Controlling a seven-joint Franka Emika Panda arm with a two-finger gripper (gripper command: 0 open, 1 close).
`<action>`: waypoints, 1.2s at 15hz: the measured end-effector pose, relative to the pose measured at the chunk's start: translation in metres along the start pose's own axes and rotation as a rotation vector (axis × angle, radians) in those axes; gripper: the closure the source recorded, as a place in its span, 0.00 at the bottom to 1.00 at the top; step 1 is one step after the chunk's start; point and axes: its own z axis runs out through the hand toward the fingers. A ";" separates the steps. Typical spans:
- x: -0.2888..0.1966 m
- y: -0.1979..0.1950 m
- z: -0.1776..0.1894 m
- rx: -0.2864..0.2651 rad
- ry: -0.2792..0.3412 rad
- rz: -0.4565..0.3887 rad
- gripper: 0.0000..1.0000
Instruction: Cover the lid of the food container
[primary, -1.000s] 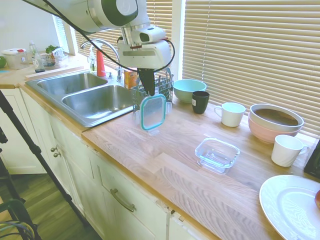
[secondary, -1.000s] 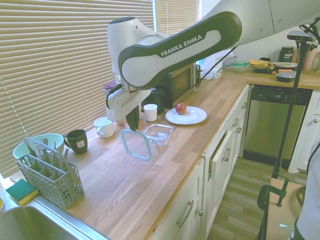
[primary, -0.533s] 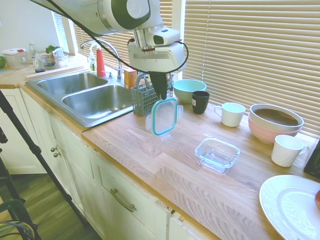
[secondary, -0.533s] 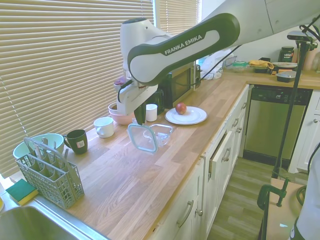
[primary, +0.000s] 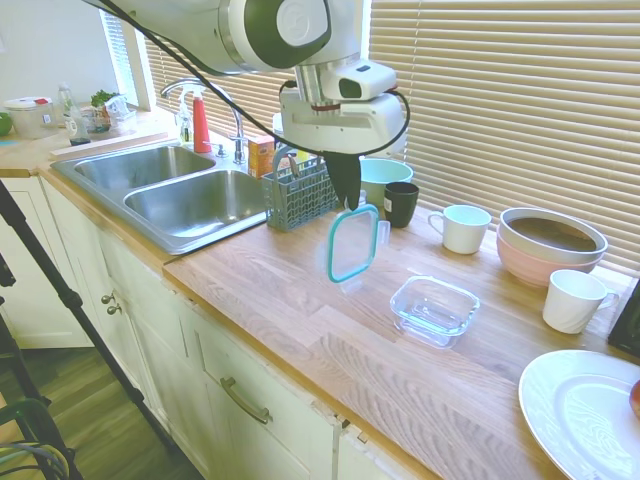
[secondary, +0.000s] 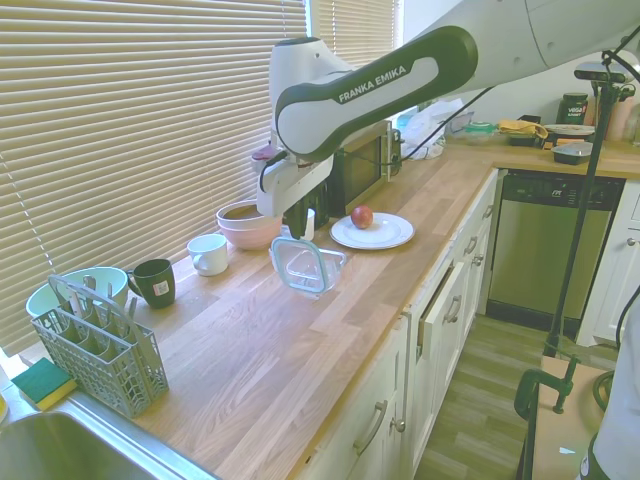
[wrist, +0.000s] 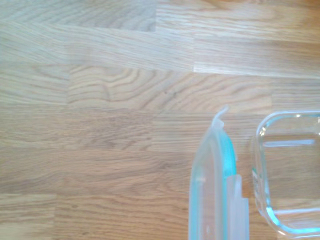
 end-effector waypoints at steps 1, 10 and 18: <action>0.005 0.006 0.001 0.002 0.001 0.003 1.00; 0.038 0.032 0.008 0.007 0.015 -0.004 1.00; 0.062 0.032 0.001 0.018 0.038 -0.016 1.00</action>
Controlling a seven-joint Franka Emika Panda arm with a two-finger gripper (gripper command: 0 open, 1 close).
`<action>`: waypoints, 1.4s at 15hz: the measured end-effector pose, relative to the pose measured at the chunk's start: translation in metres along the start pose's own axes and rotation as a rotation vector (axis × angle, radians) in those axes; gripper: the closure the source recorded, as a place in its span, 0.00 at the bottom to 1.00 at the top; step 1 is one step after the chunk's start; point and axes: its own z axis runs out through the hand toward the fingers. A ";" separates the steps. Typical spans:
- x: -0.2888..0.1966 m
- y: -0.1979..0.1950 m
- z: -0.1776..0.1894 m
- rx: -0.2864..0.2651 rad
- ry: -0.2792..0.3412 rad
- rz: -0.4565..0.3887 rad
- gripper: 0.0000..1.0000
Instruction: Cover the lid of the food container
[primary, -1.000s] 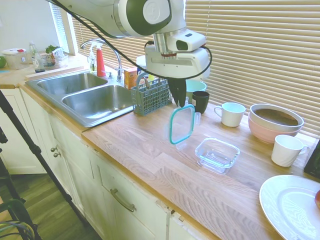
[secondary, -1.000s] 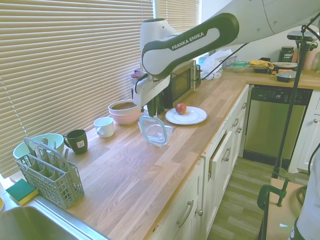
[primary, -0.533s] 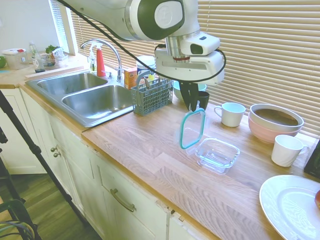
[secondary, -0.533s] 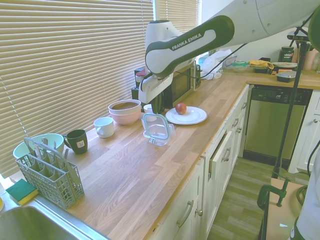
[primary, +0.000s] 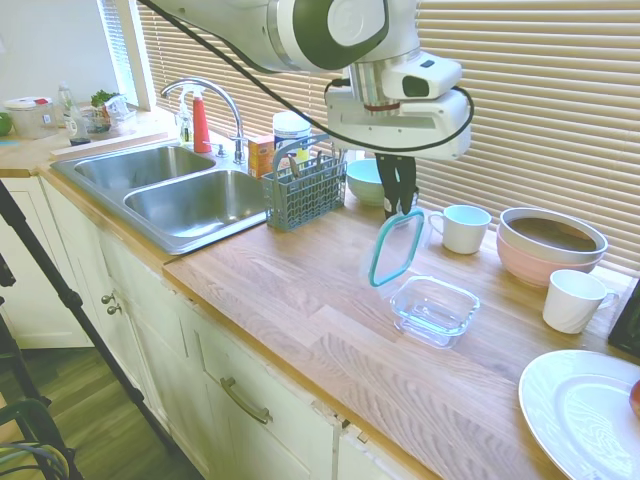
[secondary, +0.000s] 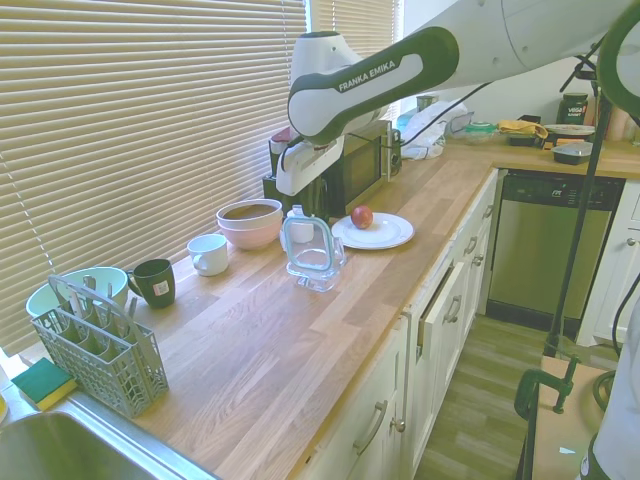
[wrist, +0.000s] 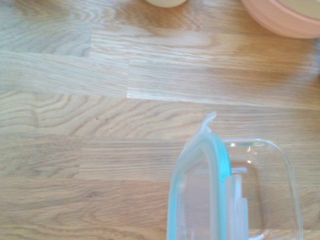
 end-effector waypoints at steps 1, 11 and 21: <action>0.002 -0.002 0.002 -0.001 0.001 -0.002 1.00; 0.007 -0.011 0.018 0.004 -0.019 -0.012 1.00; 0.020 0.010 0.012 0.051 -0.030 -0.007 1.00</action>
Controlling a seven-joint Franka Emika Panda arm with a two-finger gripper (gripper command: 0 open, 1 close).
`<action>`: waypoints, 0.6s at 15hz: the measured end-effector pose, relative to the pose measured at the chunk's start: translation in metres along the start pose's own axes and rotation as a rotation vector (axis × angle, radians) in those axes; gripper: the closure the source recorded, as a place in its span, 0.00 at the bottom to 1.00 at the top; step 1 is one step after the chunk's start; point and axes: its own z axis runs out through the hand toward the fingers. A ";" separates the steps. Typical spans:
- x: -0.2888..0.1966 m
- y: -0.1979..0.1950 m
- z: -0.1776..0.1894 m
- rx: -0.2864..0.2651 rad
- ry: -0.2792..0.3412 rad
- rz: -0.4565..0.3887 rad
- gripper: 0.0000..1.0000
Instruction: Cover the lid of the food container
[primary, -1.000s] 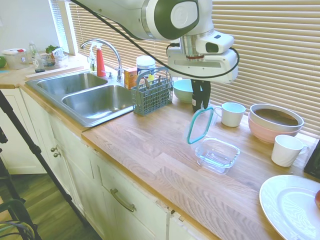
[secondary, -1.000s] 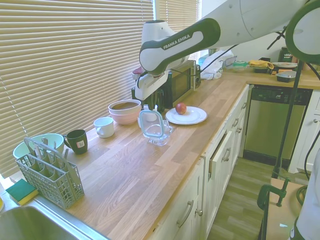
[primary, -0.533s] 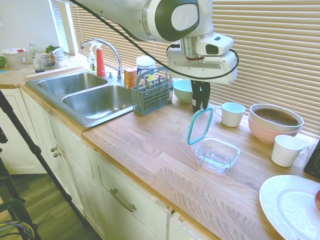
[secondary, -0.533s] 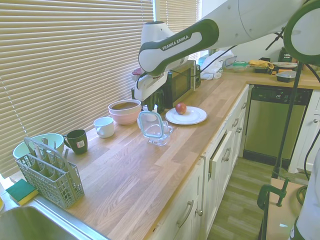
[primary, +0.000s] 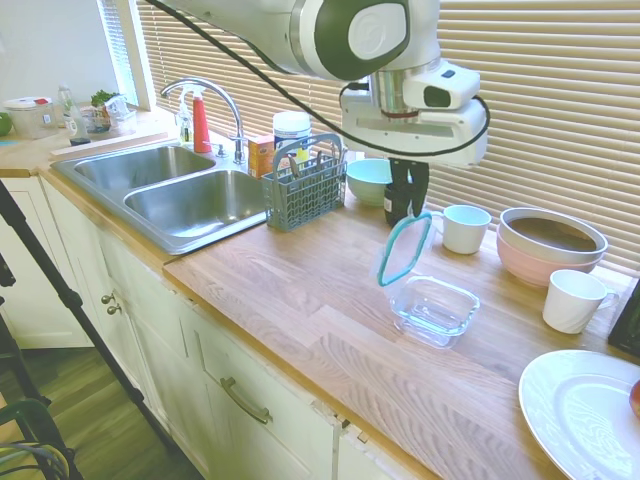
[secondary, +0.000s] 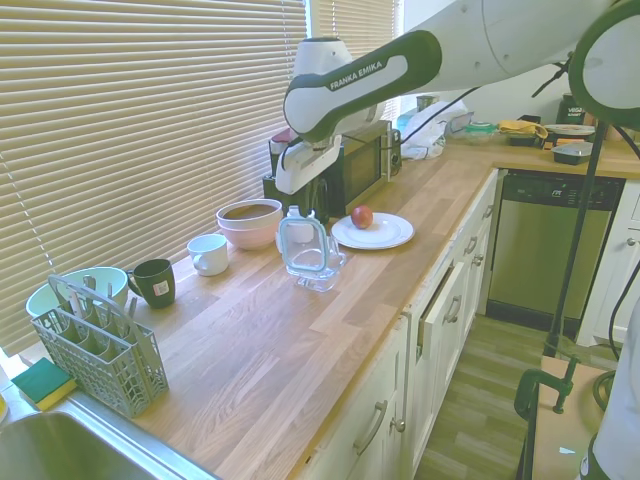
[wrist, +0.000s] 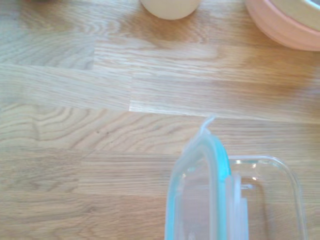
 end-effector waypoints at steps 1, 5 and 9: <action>0.002 0.005 0.001 0.006 -0.003 0.001 1.00; 0.012 0.029 0.007 0.056 -0.015 0.007 1.00; 0.021 0.066 0.019 0.109 -0.033 0.024 1.00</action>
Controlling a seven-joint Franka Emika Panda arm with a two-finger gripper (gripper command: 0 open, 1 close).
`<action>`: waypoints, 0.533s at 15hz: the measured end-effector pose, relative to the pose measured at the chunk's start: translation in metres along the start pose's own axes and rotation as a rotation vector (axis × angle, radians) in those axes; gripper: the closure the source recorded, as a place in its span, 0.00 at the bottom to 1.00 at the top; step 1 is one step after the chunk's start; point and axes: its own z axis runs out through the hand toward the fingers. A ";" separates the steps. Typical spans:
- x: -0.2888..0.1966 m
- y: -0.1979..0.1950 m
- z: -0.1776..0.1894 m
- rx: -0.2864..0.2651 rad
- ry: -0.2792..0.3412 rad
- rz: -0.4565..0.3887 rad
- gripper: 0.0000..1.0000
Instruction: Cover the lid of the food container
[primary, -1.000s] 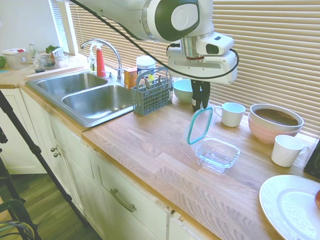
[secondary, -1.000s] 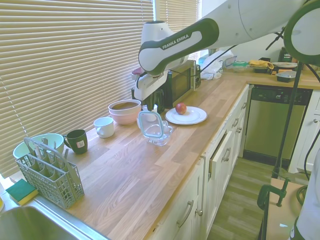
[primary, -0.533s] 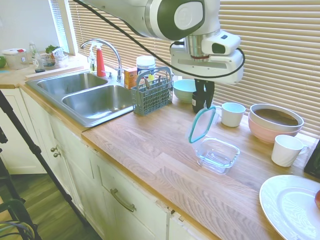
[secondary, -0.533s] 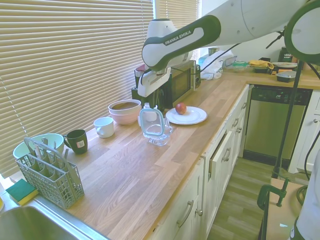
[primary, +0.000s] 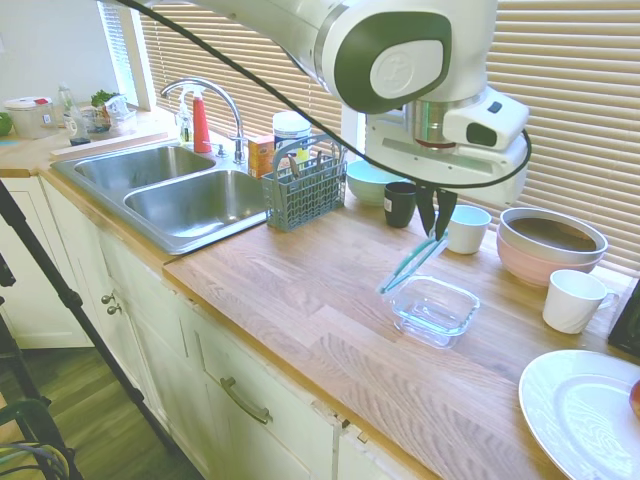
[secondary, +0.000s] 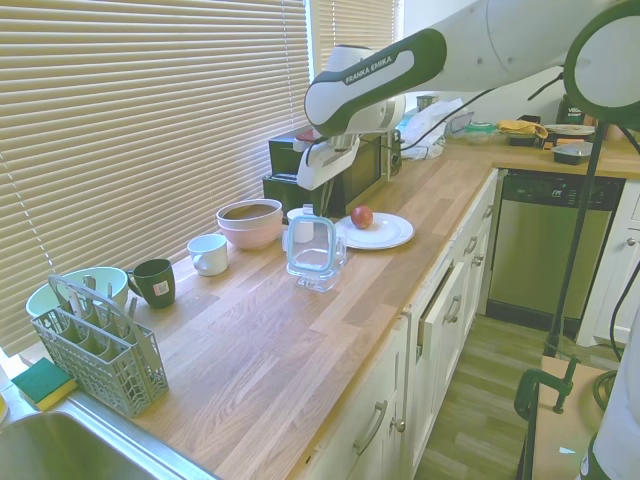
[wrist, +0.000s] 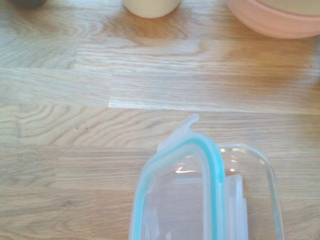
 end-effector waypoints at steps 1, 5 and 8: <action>0.000 0.007 0.003 0.006 -0.006 0.003 1.00; 0.004 0.028 0.014 0.033 -0.022 0.021 1.00; 0.011 0.041 0.023 0.061 -0.039 0.051 1.00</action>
